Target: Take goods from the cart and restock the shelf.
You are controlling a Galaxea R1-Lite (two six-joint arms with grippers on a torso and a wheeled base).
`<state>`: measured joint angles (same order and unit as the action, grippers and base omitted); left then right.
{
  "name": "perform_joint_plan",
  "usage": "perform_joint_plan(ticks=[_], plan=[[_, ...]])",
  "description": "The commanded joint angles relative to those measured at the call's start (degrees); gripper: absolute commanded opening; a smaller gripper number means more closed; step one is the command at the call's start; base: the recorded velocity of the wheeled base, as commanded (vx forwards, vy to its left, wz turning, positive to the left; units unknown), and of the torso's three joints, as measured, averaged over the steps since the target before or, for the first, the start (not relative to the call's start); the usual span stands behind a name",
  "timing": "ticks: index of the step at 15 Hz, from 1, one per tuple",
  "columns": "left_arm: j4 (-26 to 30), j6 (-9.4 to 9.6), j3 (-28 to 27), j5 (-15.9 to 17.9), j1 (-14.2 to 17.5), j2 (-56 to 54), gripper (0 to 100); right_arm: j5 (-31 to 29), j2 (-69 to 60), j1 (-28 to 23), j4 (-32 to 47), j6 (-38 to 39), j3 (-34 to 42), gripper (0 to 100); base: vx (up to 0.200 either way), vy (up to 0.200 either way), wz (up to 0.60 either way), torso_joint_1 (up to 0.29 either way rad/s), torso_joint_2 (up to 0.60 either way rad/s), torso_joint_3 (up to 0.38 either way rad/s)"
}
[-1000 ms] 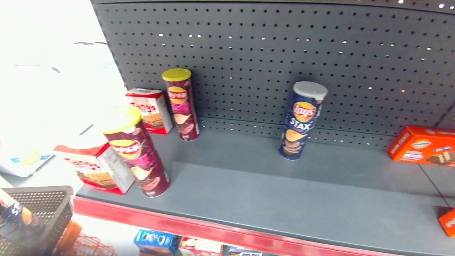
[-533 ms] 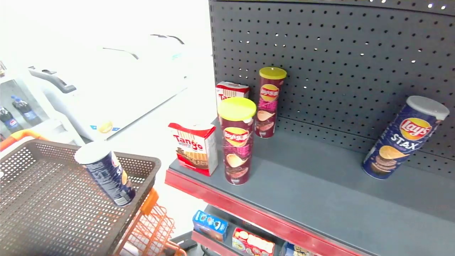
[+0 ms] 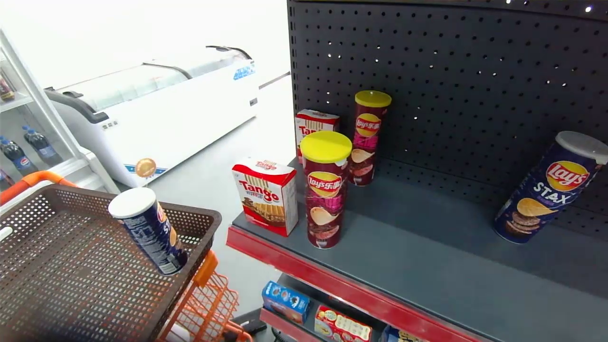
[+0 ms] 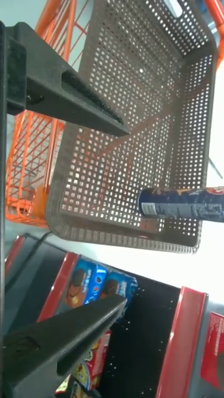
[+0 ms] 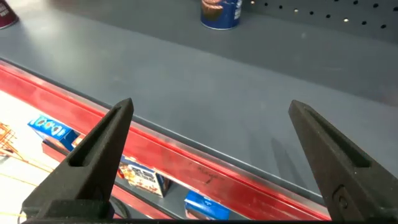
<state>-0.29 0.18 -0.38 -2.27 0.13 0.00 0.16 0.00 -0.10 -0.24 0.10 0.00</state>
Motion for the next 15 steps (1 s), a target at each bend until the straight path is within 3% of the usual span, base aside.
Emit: perform_joint_plan(ticks=[1, 3, 6, 8, 10, 11, 12, 14, 15], plan=[[1.96, -0.01, -5.51, 0.07, -1.01, 4.57, 100, 0.02, 0.09, 0.01, -0.02, -0.01, 0.00, 100, 0.000, 0.000, 0.00, 0.000, 0.00, 0.000], [3.46, -0.01, -10.78, -0.37, -1.72, 11.16, 100, 0.02, 0.09, 0.01, -0.02, -0.01, 0.00, 100, 0.000, 0.000, 0.00, 0.000, 0.00, 0.000], [2.49, -0.09, -11.49, -0.11, -1.98, 19.86, 100, 0.02, 0.09, 0.01, -0.02, -0.01, 0.00, 100, 0.000, 0.000, 0.00, 0.000, 0.00, 0.000], [-4.28, -0.18, -12.10, 0.07, -1.72, 30.67, 100, 0.02, 0.09, 0.01, -0.02, -0.01, 0.00, 100, 0.000, 0.000, 0.00, 0.000, 0.00, 0.000], [-7.00, -1.68, -12.19, 2.53, 2.33, 35.86, 100, 0.02, 0.09, 0.01, -0.02, -0.01, 0.00, 100, 0.000, 0.000, 0.00, 0.000, 0.00, 0.000], [-7.00, -1.68, -12.19, 2.53, 2.33, 35.86, 100, 0.02, 0.09, 0.01, -0.02, -0.01, 0.00, 100, 0.000, 0.000, 0.00, 0.000, 0.00, 0.000], [-9.02, -1.41, -12.10, 6.13, 5.23, 41.13, 100, 0.02, 0.09, 0.01, -0.02, -0.01, 0.00, 100, 0.000, 0.000, 0.00, 0.000, 0.00, 0.000], [-13.33, -0.80, -11.66, 5.96, 5.49, 48.25, 100, 0.02, 0.09, 0.01, -0.02, -0.01, 0.00, 100, 0.000, 0.000, 0.00, 0.000, 0.00, 0.000], [-18.08, 0.26, -11.40, 4.03, 5.23, 53.96, 100, 0.02, 0.09, 0.01, -0.02, -0.01, 0.00, 100, 0.000, 0.000, 0.00, 0.000, 0.00, 0.000]])
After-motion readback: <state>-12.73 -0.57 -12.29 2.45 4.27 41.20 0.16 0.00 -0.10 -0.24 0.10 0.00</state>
